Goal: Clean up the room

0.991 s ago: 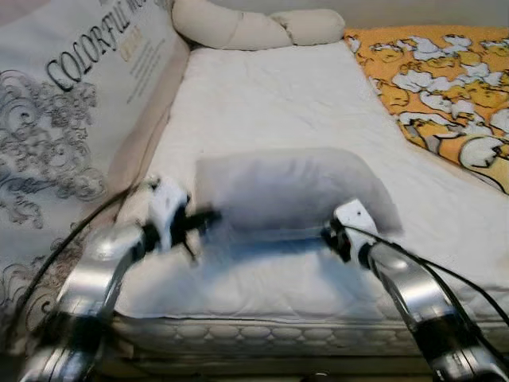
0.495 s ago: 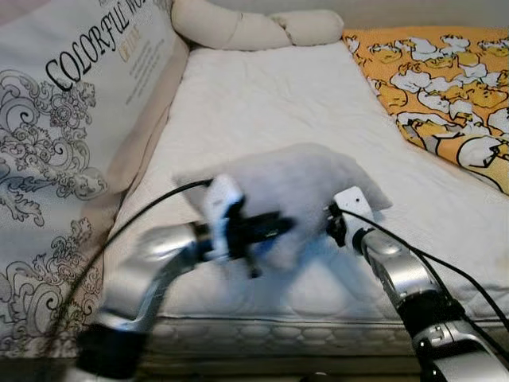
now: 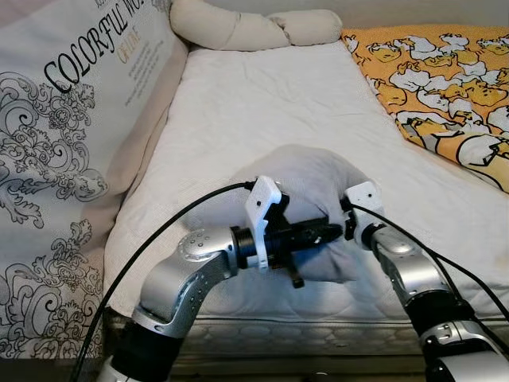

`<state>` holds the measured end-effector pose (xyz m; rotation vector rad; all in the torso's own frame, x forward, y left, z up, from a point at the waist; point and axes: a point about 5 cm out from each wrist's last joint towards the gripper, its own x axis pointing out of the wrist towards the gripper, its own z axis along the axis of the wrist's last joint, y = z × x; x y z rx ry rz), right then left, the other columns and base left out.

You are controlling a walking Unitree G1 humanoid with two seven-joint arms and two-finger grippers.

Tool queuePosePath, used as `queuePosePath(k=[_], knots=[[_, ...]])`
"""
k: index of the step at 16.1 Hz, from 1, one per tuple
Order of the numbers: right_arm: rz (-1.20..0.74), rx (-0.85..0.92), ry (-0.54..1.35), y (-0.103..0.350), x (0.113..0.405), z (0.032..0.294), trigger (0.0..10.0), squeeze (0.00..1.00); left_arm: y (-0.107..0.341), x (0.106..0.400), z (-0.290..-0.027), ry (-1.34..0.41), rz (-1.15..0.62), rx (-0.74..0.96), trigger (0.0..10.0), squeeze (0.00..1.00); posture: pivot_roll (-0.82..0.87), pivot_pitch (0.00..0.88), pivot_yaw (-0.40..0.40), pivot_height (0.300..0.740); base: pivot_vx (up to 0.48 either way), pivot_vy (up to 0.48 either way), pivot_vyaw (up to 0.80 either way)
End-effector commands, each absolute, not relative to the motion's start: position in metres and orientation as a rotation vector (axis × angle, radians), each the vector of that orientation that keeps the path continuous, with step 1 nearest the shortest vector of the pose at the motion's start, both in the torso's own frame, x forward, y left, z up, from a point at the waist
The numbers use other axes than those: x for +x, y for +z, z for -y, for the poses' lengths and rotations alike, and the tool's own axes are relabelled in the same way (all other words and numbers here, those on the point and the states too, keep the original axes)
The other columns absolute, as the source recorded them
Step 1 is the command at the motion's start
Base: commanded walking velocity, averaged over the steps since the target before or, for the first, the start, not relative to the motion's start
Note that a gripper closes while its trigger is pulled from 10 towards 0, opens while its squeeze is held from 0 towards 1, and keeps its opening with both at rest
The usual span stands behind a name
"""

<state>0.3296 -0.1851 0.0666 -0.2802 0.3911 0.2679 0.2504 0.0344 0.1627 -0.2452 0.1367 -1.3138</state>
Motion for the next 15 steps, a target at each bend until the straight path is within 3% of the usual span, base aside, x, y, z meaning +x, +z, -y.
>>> queuePosePath(k=[1,4,7,8,9,15], knots=[[-0.365,-0.253,0.298,0.069,0.332,0.178,10.0,0.00,0.177,0.246,-0.026,-1.362,-0.082,-0.264,0.0,0.00,-0.05,0.000,0.064,0.740,0.000,0.000,0.00],[-0.362,-0.239,0.323,0.068,0.333,0.169,10.0,0.00,0.181,0.243,-0.012,-1.380,-0.074,-0.289,0.0,0.00,-0.06,0.000,0.060,0.740,0.000,0.000,0.00],[-0.388,-0.241,0.312,0.062,0.331,0.170,10.0,0.00,0.170,0.249,-0.009,-1.311,-0.106,-0.201,0.0,0.00,-0.05,0.000,0.055,0.740,0.000,0.000,0.00],[-0.405,-0.247,0.286,0.059,0.329,0.175,10.0,0.00,0.163,0.257,-0.011,-1.242,-0.132,-0.168,10.0,0.00,-0.05,0.000,0.057,0.740,0.000,0.000,0.00],[-0.412,-0.234,0.258,0.057,0.327,0.179,10.0,0.00,0.161,0.260,-0.013,-1.218,-0.144,-0.165,10.0,1.00,-0.05,0.000,0.057,0.740,0.000,0.000,0.00],[-0.441,-0.193,0.190,0.047,0.311,0.199,10.0,0.00,0.176,0.257,-0.030,-1.219,-0.067,-0.058,10.0,1.00,-0.03,0.000,0.059,0.740,0.000,0.000,0.00]])
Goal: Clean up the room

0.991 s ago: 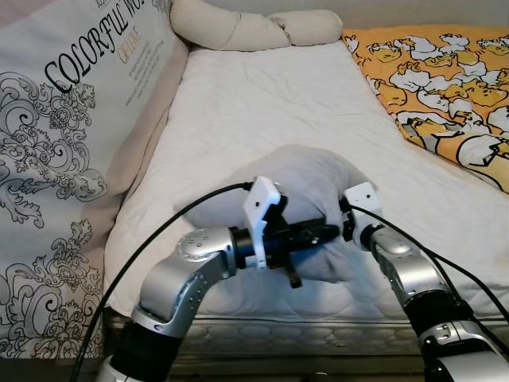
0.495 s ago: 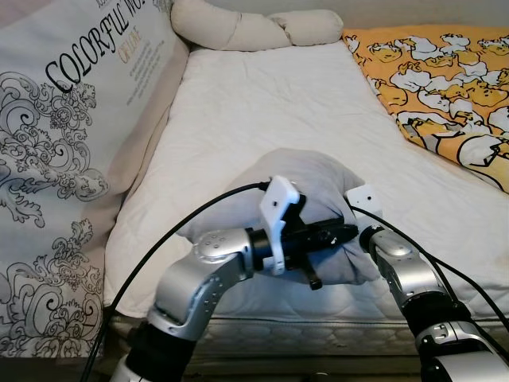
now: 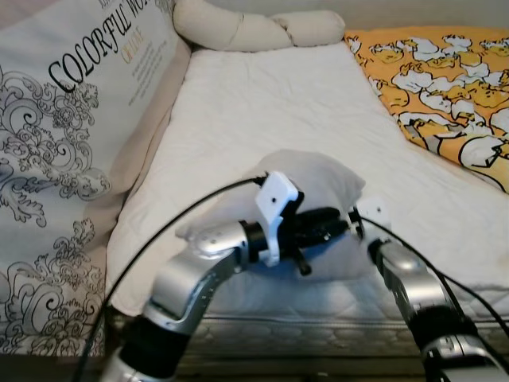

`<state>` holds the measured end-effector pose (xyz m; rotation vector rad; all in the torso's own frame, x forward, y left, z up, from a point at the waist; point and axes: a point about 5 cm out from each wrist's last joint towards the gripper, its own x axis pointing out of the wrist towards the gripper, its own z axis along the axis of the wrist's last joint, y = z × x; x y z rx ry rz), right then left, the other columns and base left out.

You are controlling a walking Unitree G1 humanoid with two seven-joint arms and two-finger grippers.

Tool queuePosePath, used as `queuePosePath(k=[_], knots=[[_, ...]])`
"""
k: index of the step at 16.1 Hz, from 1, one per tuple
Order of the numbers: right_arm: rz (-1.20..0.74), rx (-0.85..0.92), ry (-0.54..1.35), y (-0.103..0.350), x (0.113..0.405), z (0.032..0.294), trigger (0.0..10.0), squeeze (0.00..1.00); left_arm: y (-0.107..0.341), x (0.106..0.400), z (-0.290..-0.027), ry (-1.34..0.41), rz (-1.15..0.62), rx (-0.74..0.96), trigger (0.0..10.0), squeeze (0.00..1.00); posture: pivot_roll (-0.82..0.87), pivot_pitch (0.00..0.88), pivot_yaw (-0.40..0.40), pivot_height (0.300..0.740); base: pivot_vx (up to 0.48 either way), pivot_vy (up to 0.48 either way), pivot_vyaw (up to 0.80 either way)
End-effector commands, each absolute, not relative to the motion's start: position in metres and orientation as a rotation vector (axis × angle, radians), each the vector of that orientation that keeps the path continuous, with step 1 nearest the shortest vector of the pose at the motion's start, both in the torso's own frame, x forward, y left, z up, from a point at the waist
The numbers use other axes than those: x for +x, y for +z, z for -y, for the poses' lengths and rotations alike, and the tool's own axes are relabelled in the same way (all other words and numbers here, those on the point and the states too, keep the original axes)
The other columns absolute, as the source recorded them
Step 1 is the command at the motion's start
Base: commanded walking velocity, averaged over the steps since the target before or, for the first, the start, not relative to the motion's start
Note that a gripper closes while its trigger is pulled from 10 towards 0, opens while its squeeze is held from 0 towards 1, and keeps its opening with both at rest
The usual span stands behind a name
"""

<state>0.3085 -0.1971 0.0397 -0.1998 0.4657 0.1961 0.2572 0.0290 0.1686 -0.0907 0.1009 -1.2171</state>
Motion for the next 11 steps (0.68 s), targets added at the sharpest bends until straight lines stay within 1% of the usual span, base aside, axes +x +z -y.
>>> queuePosePath(k=[1,2,3,4,5,6,8,9,10,11], knots=[[-0.445,-0.195,0.187,0.045,0.310,0.200,10.0,0.00,0.177,0.256,-0.032,-1.218,-0.060,-0.044,10.0,1.00,-0.03,0.000,0.059,0.740,0.000,0.000,0.00],[-0.449,-0.195,0.184,0.044,0.308,0.202,10.0,0.00,0.179,0.255,-0.035,-1.215,-0.052,-0.029,10.0,1.00,-0.03,0.000,0.058,0.740,0.000,0.000,0.00],[-0.466,-0.193,0.165,0.040,0.300,0.207,10.0,0.00,0.193,0.251,-0.046,-1.225,-0.019,0.000,10.0,0.75,-0.03,0.000,0.060,0.740,0.000,0.000,0.00],[-0.471,-0.185,0.154,0.038,0.296,0.209,10.0,0.00,0.200,0.250,-0.051,-1.220,-0.004,-0.002,10.0,0.54,-0.02,0.000,0.061,0.740,0.000,0.000,0.00],[-0.472,-0.183,0.151,0.037,0.295,0.209,10.0,0.00,0.202,0.250,-0.053,-1.215,0.001,-0.005,10.0,0.54,-0.02,0.000,0.061,0.740,0.000,0.000,0.00],[-0.476,-0.175,0.144,0.035,0.291,0.210,10.0,0.00,0.206,0.261,-0.063,-1.134,0.010,-0.023,10.0,0.00,-0.02,0.000,0.064,0.740,0.000,0.000,0.00],[-0.474,-0.162,0.131,0.034,0.288,0.210,10.0,0.00,0.197,0.289,-0.088,-0.931,-0.025,-0.006,10.0,0.00,-0.03,0.000,0.069,0.740,0.000,0.000,0.00],[-0.471,-0.156,0.127,0.035,0.287,0.210,10.0,0.00,0.194,0.295,-0.093,-0.886,-0.033,-0.001,10.0,0.00,-0.03,0.000,0.069,0.740,0.000,0.000,0.00],[-0.448,-0.126,0.118,0.038,0.287,0.211,10.0,0.00,0.183,0.309,-0.109,-0.774,-0.078,-0.038,10.0,0.89,-0.03,0.000,0.073,0.740,0.000,0.000,0.00],[-0.424,-0.039,0.106,0.042,0.286,0.215,10.0,0.00,0.166,0.317,-0.124,-0.717,-0.128,-0.055,10.0,1.00,-0.04,0.000,0.075,0.740,0.000,0.000,0.00]])
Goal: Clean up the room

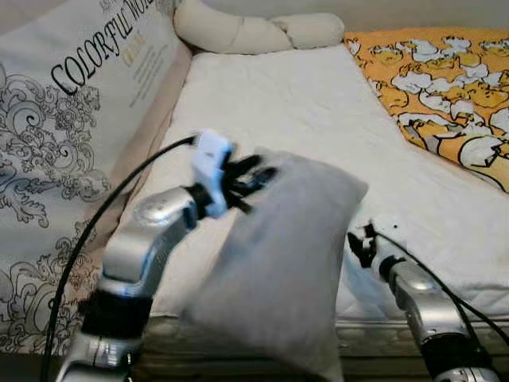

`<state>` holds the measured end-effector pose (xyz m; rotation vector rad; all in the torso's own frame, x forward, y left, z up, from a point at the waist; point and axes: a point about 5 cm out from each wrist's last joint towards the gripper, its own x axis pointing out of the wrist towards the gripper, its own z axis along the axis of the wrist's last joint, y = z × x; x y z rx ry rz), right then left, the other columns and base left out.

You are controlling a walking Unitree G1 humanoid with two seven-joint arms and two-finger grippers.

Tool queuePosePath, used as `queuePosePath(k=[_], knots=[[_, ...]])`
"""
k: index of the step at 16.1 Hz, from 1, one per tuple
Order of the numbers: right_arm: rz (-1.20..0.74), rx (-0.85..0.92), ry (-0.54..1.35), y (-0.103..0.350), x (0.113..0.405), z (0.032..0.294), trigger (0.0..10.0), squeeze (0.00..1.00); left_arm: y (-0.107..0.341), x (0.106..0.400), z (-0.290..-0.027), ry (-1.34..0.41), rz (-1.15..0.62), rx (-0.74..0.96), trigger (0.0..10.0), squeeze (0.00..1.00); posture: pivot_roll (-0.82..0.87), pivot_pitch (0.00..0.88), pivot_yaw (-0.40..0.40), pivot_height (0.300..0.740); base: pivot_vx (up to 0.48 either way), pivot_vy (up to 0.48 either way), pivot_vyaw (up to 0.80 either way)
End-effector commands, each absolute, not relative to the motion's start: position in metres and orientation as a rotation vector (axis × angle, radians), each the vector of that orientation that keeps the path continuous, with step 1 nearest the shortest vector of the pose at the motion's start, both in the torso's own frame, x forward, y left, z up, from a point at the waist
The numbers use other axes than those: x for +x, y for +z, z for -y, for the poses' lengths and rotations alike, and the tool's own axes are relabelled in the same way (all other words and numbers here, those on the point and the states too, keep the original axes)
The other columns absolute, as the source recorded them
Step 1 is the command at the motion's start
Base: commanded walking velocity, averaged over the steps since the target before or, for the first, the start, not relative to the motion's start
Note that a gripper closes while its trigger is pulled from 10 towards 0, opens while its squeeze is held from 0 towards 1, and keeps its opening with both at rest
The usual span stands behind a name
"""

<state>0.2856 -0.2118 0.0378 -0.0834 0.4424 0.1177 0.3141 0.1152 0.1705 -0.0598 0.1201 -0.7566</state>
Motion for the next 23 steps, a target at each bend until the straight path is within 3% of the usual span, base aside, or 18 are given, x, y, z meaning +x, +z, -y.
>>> queuePosePath(k=[1,2,4,6,11,15,16,17,18,20,21,22,23], knots=[[-0.415,-0.002,0.105,0.044,0.286,0.216,10.0,0.00,0.159,0.319,-0.128,-0.707,-0.145,-0.049,10.0,1.00,-0.04,0.000,0.076,0.740,0.000,0.000,0.00],[-0.386,0.078,0.100,0.048,0.284,0.221,10.0,1.00,0.147,0.320,-0.134,-0.699,-0.173,-0.075,10.0,1.00,-0.04,0.000,0.077,0.740,0.000,0.000,0.00],[-0.355,0.173,0.083,0.050,0.280,0.230,10.0,1.00,0.134,0.323,-0.137,-0.687,-0.199,-0.124,10.0,1.00,-0.05,0.000,0.076,0.740,0.000,0.000,0.00],[-0.330,0.383,0.089,0.047,0.269,0.240,10.0,1.00,0.113,0.332,-0.140,-0.653,-0.232,-0.270,10.0,1.00,-0.07,0.000,0.073,0.740,0.000,0.000,0.00],[-0.408,0.763,0.312,0.033,0.247,0.218,10.0,1.00,0.077,0.333,-0.129,-0.700,-0.326,-0.576,10.0,1.00,-0.11,0.000,0.093,0.740,0.000,0.000,0.00],[-0.530,0.942,0.419,0.020,0.239,0.195,10.0,1.00,0.037,0.317,-0.121,-0.644,-0.485,-0.546,10.0,1.00,-0.13,0.000,0.107,0.740,0.000,0.000,0.00],[-0.549,0.959,0.431,0.018,0.238,0.193,10.0,0.95,0.033,0.314,-0.120,-0.638,-0.504,-0.552,10.0,1.00,-0.13,0.000,0.107,0.740,0.000,0.000,0.00],[-0.564,0.969,0.454,0.017,0.237,0.189,10.0,0.25,0.030,0.311,-0.116,-0.652,-0.518,-0.552,10.0,1.00,-0.13,0.000,0.106,0.740,0.000,0.000,0.00],[-0.588,0.962,0.482,0.016,0.236,0.183,10.0,0.00,0.028,0.308,-0.109,-0.700,-0.528,-0.576,10.0,1.00,-0.13,0.000,0.104,0.740,0.000,0.000,0.00],[-0.609,0.912,0.503,0.015,0.237,0.177,10.0,0.00,0.025,0.301,-0.099,-0.777,-0.564,-0.592,10.0,1.00,-0.12,0.000,0.102,0.740,0.000,0.000,0.00],[-0.615,0.858,0.486,0.014,0.242,0.174,2.0,0.00,0.019,0.296,-0.094,-0.796,-0.605,-0.531,3.5,0.00,-0.11,0.000,0.099,0.740,0.000,0.000,0.00],[-0.607,0.812,0.477,0.016,0.248,0.172,0.0,0.00,0.016,0.294,-0.092,-0.795,-0.617,-0.483,0.0,0.00,-0.10,0.000,0.095,0.740,0.000,0.000,0.00],[-0.607,0.786,0.465,0.016,0.251,0.172,0.0,0.00,0.015,0.295,-0.091,-0.784,-0.614,-0.463,0.0,0.00,-0.09,0.000,0.093,0.740,0.000,0.000,0.00]])
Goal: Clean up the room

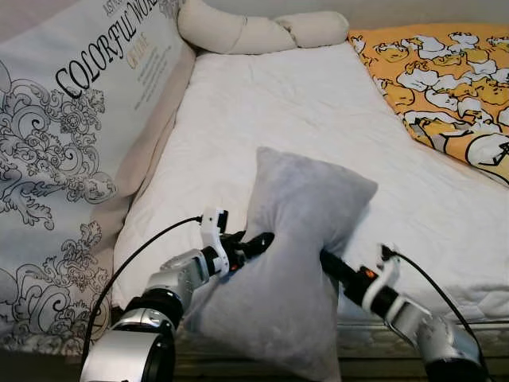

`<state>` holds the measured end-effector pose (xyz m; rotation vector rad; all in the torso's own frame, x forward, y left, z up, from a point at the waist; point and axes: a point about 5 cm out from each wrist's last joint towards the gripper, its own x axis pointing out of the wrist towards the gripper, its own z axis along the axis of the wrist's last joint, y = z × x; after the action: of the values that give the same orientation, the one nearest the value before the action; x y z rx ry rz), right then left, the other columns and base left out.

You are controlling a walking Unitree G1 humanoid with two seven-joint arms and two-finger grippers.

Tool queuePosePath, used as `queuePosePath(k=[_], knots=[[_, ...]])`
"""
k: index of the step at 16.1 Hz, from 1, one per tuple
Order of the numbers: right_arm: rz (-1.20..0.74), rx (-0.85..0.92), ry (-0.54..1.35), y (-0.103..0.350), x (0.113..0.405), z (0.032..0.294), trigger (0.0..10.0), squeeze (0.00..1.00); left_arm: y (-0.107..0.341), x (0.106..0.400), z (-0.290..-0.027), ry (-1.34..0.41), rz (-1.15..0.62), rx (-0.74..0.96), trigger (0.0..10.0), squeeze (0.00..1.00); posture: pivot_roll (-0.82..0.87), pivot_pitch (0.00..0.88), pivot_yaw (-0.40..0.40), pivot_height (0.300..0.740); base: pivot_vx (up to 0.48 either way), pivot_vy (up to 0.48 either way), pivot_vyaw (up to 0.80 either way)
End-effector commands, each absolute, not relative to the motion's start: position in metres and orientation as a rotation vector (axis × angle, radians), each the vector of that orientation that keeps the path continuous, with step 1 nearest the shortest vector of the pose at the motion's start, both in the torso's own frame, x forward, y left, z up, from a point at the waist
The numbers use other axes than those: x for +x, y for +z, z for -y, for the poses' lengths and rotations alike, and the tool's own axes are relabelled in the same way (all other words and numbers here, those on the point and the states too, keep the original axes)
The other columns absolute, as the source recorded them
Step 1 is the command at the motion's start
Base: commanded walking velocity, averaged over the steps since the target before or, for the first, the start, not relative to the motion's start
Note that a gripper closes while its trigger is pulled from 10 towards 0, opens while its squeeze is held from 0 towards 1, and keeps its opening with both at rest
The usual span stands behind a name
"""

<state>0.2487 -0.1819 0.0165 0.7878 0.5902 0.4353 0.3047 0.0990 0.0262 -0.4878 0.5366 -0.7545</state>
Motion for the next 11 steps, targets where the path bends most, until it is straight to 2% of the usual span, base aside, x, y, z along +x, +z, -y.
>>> queuePosePath(k=[1,3,5,11], knots=[[-0.603,0.767,0.458,0.017,0.253,0.172,0.0,0.00,0.016,0.296,-0.091,-0.773,-0.605,-0.462,0.0,0.00,-0.09,0.000,0.092,0.740,0.000,0.000,0.00],[-0.562,0.705,0.430,0.023,0.264,0.171,0.0,0.00,0.022,0.303,-0.097,-0.709,-0.558,-0.456,0.0,0.00,-0.07,0.000,0.087,0.740,0.000,0.000,0.00],[-0.548,0.680,0.413,0.027,0.269,0.168,0.0,0.00,0.027,0.306,-0.096,-0.723,-0.525,-0.423,0.0,0.00,-0.06,0.000,0.087,0.740,0.000,0.000,0.00],[-0.542,0.613,0.427,0.027,0.269,0.157,0.0,0.00,0.035,0.308,-0.078,-0.758,-0.484,-0.401,0.0,0.00,-0.06,0.000,0.105,0.740,0.000,0.000,0.00]])
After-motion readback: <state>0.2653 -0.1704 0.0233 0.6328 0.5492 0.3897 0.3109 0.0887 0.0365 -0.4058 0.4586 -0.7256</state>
